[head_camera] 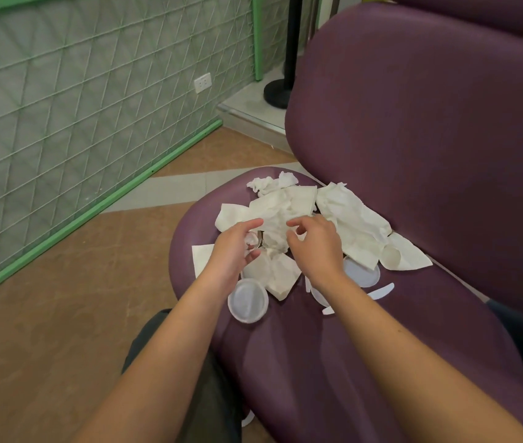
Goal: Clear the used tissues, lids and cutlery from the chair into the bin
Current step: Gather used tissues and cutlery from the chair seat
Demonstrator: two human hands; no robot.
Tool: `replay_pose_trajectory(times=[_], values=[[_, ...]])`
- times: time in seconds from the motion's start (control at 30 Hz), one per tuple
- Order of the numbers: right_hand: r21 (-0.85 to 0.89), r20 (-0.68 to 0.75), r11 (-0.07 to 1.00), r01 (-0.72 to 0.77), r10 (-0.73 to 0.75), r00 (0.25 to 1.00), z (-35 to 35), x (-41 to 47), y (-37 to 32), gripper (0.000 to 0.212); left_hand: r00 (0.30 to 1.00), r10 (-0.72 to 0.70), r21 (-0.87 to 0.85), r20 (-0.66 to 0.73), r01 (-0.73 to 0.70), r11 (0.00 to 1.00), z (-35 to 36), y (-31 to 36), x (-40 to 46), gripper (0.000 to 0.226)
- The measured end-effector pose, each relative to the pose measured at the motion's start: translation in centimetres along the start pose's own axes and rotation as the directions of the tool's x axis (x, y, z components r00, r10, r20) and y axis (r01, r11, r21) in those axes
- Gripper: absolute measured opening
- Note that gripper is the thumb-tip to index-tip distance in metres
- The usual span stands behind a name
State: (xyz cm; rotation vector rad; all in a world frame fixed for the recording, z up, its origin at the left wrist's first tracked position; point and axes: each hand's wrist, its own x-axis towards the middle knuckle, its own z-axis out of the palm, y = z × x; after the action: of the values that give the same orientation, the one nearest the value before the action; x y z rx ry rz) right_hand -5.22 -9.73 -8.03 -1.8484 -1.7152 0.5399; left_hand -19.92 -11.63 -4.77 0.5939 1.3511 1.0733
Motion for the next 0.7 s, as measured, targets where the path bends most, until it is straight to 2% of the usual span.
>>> replay_pose_trajectory(times=[0.03, 0.13, 0.23, 0.3, 0.37, 0.43, 0.53, 0.63, 0.7], values=[[-0.08, 0.019, 0.997, 0.012, -0.011, 1.0, 0.3, 0.7, -0.2, 0.034, 1.0, -0.002, 0.033, 0.013, 0.001, 0.999, -0.2, 0.1, 0.2, 0.019], [-0.274, 0.057, 0.961, -0.017, 0.034, 0.998, 1.5, 2.5, -0.2, 0.055, 0.997, 0.05, 0.191, 0.066, -0.062, 0.98, -0.8, -0.2, 1.2, 0.031], [-0.408, 0.041, 0.913, 0.02, -0.004, 0.999, 2.2, 3.6, 0.4, 0.04, 0.996, 0.062, 0.203, 0.062, -0.073, 0.976, -0.8, -0.1, 1.3, 0.031], [-0.377, 0.011, 0.926, 0.021, -0.018, 1.0, 2.2, 4.0, 0.7, 0.03, 0.998, 0.056, 0.208, 0.038, -0.063, 0.976, -0.7, -0.1, 1.5, 0.033], [-0.226, -0.024, 0.974, 0.013, -0.018, 1.0, 1.7, 3.9, 0.6, 0.026, 0.999, 0.053, 0.224, 0.006, -0.053, 0.973, -0.8, -0.1, 1.9, 0.033], [0.052, -0.028, 0.999, -0.008, 0.009, 1.0, 0.6, 3.3, 0.0, 0.02, 0.999, 0.035, 0.235, -0.006, -0.033, 0.971, -0.6, -0.1, 2.1, 0.033], [0.432, 0.052, 0.896, -0.099, 0.085, 0.995, -1.1, 1.0, -1.5, 0.01, 0.999, -0.052, 0.17, 0.0, 0.051, 0.984, 0.4, 0.3, 1.4, 0.043], [0.647, 0.181, 0.748, -0.151, 0.042, 0.983, -2.0, -1.5, -2.6, 0.008, 0.98, -0.123, 0.073, 0.158, 0.113, 0.991, 0.9, 0.2, 0.8, 0.057], [0.656, 0.18, 0.743, -0.132, 0.016, 0.984, -1.7, -2.6, -2.9, 0.003, 0.949, -0.137, 0.037, 0.285, 0.132, 0.991, 1.0, -0.2, 0.7, 0.066]])
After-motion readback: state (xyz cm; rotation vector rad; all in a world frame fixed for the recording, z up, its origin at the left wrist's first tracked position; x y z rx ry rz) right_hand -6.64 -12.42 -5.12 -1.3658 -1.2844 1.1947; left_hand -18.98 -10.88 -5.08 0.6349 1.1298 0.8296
